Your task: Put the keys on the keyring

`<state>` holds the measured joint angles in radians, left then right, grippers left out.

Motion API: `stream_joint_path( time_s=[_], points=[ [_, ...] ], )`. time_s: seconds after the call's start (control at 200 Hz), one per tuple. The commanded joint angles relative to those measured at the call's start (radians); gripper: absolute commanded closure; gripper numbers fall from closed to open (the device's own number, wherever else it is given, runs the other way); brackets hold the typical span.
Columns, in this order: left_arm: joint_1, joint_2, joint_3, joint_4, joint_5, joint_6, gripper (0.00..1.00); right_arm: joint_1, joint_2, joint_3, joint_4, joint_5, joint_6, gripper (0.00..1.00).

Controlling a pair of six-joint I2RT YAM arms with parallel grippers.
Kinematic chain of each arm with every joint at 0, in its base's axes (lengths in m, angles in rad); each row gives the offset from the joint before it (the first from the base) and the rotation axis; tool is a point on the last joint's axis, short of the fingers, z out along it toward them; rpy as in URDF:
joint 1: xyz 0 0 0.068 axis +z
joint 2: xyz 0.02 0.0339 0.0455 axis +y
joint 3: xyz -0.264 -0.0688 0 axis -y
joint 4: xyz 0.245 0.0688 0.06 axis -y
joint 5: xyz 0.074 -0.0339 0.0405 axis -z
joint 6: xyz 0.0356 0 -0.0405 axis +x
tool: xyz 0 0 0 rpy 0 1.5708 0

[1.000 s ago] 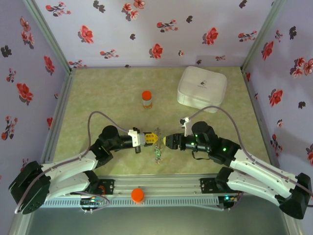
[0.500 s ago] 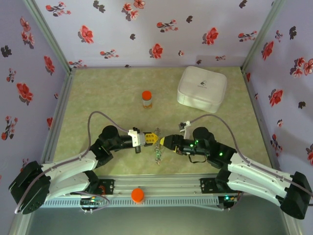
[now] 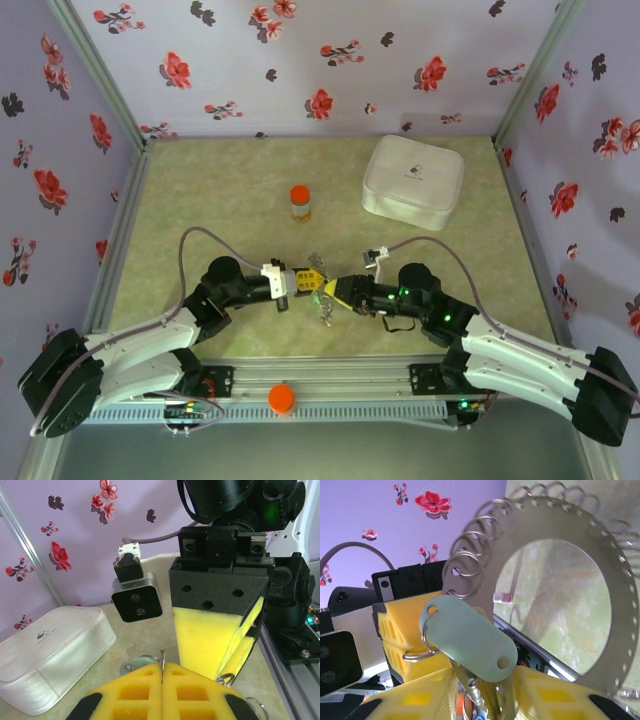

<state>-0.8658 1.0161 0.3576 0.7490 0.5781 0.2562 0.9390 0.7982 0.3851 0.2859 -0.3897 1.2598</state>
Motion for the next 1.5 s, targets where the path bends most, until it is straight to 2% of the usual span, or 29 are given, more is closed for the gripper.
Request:
stream_joint_path(
  time_s=[0.0, 0.12, 0.31, 0.545, 0.93, 1.14, 1.33, 1.495],
  points=[
    [-0.001, -0.002, 0.006, 0.058, 0.0, -0.002, 1.0, 0.004, -0.029, -0.004, -0.002, 0.033, -0.025, 0.7],
    [-0.002, -0.004, 0.007, 0.058, -0.001, -0.003, 1.0, 0.006, -0.051, 0.021, -0.118, 0.085, -0.079, 0.81],
    [-0.002, -0.005, 0.007, 0.058, -0.002, -0.002, 1.0, 0.007, -0.044, 0.08, -0.267, 0.129, -0.182, 0.85],
    [-0.001, -0.005, 0.007, 0.059, 0.0, -0.007, 1.0, 0.019, 0.012, 0.139, -0.323, 0.134, -0.348, 0.75],
    [-0.001, -0.007, 0.006, 0.061, 0.001, -0.011, 1.0, 0.019, 0.04, 0.105, -0.177, 0.097, -0.409, 0.61],
    [-0.001, -0.008, 0.006, 0.064, 0.002, -0.02, 1.0, 0.019, 0.023, 0.091, -0.143, 0.121, -0.511, 0.54],
    [-0.002, -0.009, 0.006, 0.066, 0.003, -0.023, 1.0, 0.019, -0.006, 0.07, -0.111, 0.108, -0.65, 0.54],
    [0.001, -0.008, 0.007, 0.079, 0.005, -0.045, 1.0, 0.018, -0.074, 0.032, -0.111, 0.124, -0.865, 0.59]
  ],
)
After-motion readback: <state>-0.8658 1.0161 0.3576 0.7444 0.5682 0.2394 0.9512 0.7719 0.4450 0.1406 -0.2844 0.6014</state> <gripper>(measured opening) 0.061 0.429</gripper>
